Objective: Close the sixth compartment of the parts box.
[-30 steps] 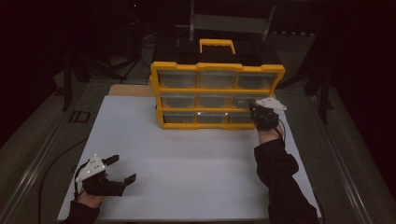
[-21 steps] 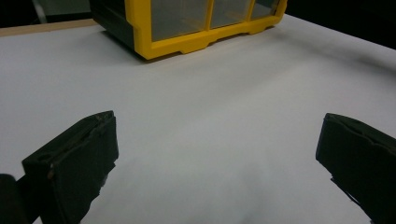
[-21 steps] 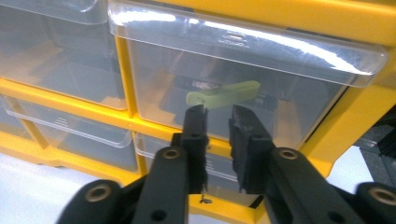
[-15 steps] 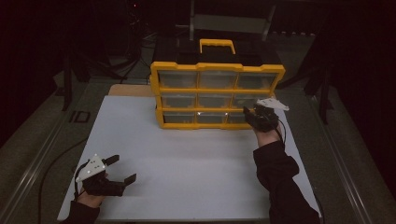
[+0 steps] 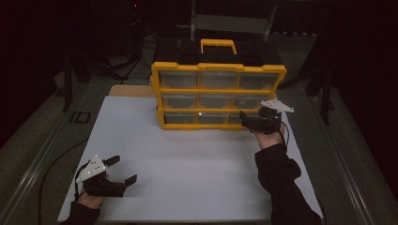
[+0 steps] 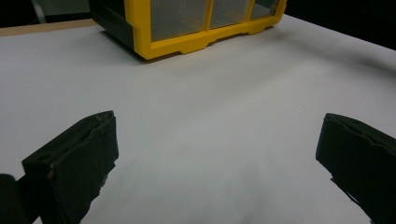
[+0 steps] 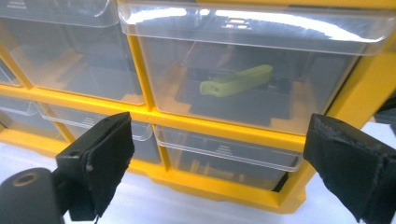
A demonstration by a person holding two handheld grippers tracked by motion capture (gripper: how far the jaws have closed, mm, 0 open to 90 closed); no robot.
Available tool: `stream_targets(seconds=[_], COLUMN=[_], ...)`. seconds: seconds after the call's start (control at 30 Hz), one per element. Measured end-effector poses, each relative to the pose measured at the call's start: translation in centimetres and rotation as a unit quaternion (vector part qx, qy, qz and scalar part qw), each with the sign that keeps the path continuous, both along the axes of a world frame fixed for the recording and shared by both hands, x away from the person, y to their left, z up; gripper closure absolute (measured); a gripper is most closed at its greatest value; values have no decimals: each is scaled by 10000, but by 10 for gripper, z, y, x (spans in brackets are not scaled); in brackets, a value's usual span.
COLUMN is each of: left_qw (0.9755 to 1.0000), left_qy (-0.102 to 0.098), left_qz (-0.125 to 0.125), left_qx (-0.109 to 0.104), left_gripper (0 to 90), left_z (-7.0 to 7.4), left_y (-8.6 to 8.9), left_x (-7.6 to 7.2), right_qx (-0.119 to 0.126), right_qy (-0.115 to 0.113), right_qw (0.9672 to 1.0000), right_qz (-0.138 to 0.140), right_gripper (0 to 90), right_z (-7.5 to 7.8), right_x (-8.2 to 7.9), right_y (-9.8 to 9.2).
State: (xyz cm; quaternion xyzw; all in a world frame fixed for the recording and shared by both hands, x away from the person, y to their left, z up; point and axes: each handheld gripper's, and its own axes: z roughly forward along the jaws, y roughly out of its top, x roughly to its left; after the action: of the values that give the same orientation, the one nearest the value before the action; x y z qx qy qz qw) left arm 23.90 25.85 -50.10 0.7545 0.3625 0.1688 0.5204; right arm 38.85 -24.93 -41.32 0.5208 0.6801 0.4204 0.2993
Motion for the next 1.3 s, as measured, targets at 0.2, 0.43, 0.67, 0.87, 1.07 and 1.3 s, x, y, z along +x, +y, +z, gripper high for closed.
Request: stream_targets(seconds=[0.2, 0.43, 0.67, 0.87, 1.07, 1.3], left_qw=[10000, 10000, 10000, 10000, 10000, 10000], left_qy=[-10, -10, -2, -8, -20, -15], left_qz=[-7, -9, -10, -20, -14, -21], left_qx=[5, 10, 2, 16, 17, 17], left_gripper=[0, 0, 0, 0, 0, 0], left_z=[0, 0, 0, 0, 0, 0], left_y=[0, 0, 0, -1, -1, -1], left_x=[0, 0, 0, 0, 0, 0], right_qx=[50, 31, 23, 24, 6, 149], right_qy=[-64, -168, -223, -384, -507, -579], right_qw=[9999, 9996, 9992, 9984, 9970, 9953], right_qz=[123, 246, 339, 424, 583, 762], right_gripper=[76, 76, 77, 77, 77, 77], right_z=[1, 7, 14, 22, 27, 24], right_x=[-5, -10, -17, -28, -45, -64], right_y=[0, 2, 3, 2, -1, -4])
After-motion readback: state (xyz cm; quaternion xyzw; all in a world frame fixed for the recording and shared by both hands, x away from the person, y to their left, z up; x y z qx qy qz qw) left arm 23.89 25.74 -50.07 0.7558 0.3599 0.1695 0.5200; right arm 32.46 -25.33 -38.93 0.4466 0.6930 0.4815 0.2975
